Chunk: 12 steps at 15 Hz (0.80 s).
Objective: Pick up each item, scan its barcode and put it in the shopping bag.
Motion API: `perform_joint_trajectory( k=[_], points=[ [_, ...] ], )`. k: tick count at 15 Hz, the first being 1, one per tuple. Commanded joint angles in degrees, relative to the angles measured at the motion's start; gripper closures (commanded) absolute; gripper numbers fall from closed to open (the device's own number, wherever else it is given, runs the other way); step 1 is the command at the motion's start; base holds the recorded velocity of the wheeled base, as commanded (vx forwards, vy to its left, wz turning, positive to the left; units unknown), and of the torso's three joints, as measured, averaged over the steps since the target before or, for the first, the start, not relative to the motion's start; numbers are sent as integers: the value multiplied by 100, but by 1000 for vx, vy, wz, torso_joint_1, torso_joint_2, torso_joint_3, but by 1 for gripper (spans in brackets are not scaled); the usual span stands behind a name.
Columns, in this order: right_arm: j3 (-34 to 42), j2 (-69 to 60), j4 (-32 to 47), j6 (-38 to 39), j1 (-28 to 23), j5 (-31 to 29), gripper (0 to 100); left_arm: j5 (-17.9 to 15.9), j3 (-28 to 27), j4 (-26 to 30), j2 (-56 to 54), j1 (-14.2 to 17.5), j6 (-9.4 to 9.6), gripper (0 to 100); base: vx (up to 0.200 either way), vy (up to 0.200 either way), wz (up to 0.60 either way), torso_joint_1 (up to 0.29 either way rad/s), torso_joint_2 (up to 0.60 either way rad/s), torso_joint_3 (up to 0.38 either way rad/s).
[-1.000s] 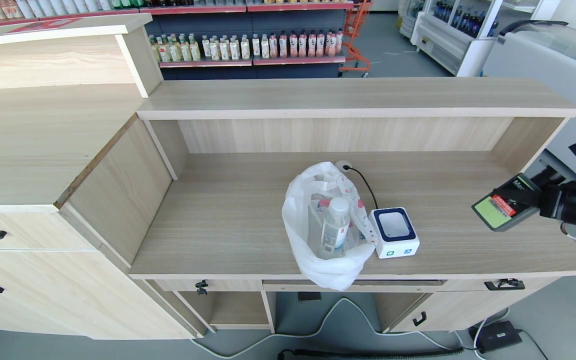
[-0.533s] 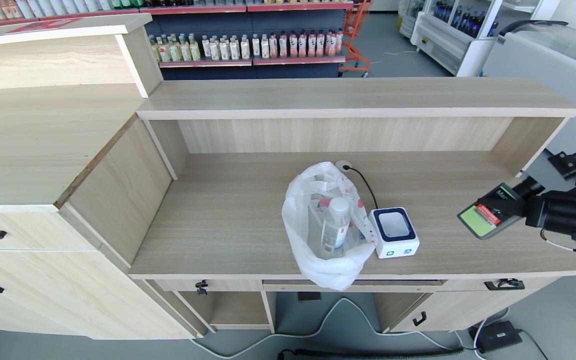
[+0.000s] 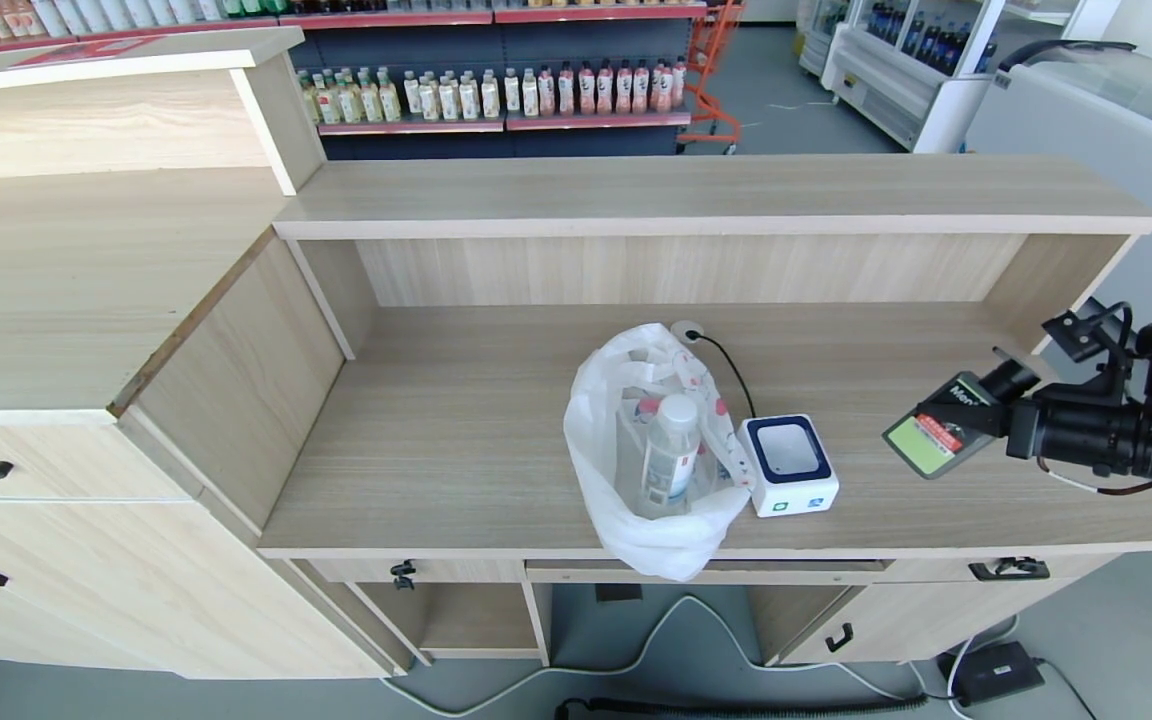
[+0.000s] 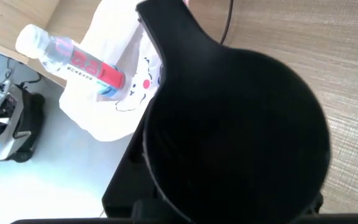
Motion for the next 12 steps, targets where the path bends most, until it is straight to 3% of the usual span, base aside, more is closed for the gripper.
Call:
perform_joint_trajectory(
  k=[1,12],
  points=[
    [-63,166,-91,-8,101,-9,100,-2,1,-1,0,0,2,0,0,0,0,0,0,0],
    [-292,535,-214,10,593,-220,100,-2,1,-1,0,0,2,0,0,0,0,0,0,0]
  ],
)
